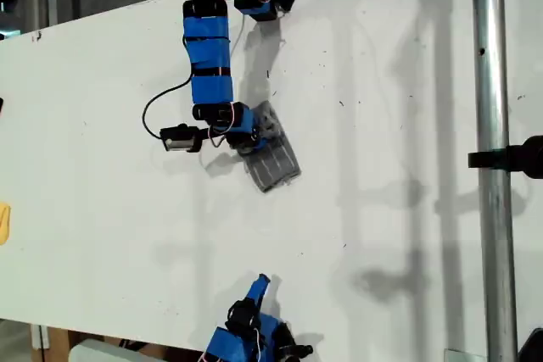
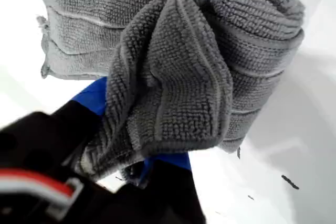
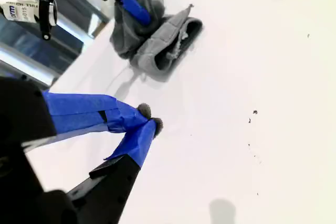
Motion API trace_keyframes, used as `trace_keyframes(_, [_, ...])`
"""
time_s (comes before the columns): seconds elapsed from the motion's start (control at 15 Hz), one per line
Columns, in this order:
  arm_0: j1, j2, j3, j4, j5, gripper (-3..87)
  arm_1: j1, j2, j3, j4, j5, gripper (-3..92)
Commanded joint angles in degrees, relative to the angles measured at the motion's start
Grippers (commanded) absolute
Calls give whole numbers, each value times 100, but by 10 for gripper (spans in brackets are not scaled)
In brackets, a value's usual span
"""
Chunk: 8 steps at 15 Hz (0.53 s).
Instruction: Grasp corners of a towel and fold twice.
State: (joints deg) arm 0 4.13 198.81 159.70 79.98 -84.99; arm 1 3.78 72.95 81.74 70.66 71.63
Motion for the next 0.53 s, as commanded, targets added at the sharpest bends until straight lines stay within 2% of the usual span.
trace_keyframes(0.0, [-62,44,-53,-44,26,-28,-404,1310,-589,-1020,-1028,350])
trace_keyframes(0.07, [-62,44,-53,-44,18,-28,-563,1898,-677,-1336,-1345,253])
trace_keyframes(0.27, [-97,44,-26,-70,35,-28,-466,3920,870,-1784,-1336,127])
trace_keyframes(0.47, [-141,44,35,-141,62,-28,-237,5045,2338,-1802,-1046,90])
